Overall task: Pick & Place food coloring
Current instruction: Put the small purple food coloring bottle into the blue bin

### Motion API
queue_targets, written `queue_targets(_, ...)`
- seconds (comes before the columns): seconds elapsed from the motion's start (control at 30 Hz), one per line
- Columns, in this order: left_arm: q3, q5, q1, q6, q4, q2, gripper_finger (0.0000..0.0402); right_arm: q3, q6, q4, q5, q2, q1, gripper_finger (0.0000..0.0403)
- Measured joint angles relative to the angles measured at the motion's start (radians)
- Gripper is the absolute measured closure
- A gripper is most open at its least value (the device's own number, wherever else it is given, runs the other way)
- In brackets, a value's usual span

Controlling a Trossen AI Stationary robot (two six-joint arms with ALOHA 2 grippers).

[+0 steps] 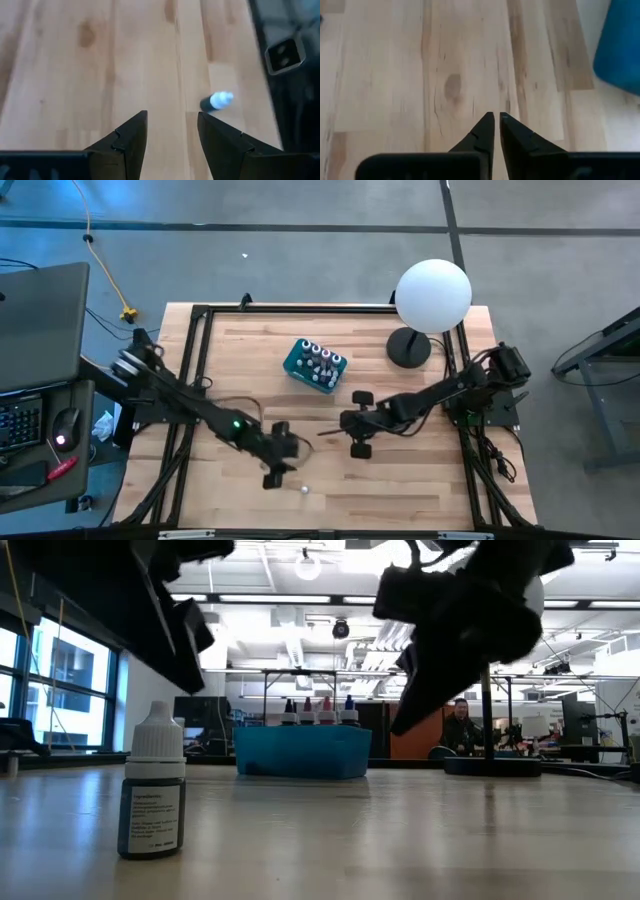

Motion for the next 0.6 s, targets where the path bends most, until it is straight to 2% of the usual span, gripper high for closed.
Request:
queue_targets(0.17, 0.217, -0.08, -0.032, 0.029, -0.218, 0.169, 0.0229, -0.048, 0.035, 0.03, -0.019, 0.0, 0.01, 0.0391)
queue_targets(0.3, 0.309, -0.054, -0.046, 0.017, -0.215, 0.225, 0.0229, -0.073, 0.052, 0.044, -0.018, 0.0, 0.017, 0.0397)
queue_targets(0.43, 0.347, 0.013, -0.063, 0.002, -0.233, 0.243, 0.0229, -0.09, 0.052, 0.075, -0.019, 0.0, 0.023, 0.04)
queue_targets(0.6, 0.362, -0.023, -0.101, -0.009, -0.215, 0.257, 0.0229, -0.095, 0.052, 0.082, -0.017, 0.0, 0.027, 0.04)
